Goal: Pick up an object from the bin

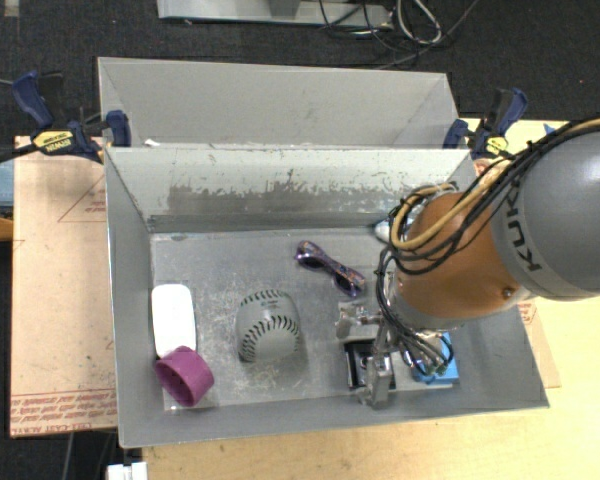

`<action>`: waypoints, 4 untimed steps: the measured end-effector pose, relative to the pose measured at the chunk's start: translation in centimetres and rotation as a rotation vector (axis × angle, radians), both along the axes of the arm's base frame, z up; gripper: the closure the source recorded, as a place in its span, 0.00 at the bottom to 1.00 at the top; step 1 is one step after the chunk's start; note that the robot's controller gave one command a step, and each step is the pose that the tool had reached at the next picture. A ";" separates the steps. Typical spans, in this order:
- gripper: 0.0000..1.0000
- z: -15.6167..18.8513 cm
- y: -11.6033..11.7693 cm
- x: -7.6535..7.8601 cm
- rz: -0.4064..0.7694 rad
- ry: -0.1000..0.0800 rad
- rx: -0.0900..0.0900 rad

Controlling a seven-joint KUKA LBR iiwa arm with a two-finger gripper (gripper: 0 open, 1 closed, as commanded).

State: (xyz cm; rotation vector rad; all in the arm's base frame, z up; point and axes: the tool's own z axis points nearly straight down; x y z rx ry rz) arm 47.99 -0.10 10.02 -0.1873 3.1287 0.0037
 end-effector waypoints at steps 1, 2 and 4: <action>0.00 -2.8 -2.2 0.6 -0.062 -0.013 0.001; 1.00 -3.0 -2.0 0.2 -0.056 -0.001 0.001; 1.00 -3.0 -2.0 0.2 -0.056 -0.001 0.001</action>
Offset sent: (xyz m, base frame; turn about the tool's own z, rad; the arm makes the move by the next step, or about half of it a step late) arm 0.0010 -0.0199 -0.0302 0.0538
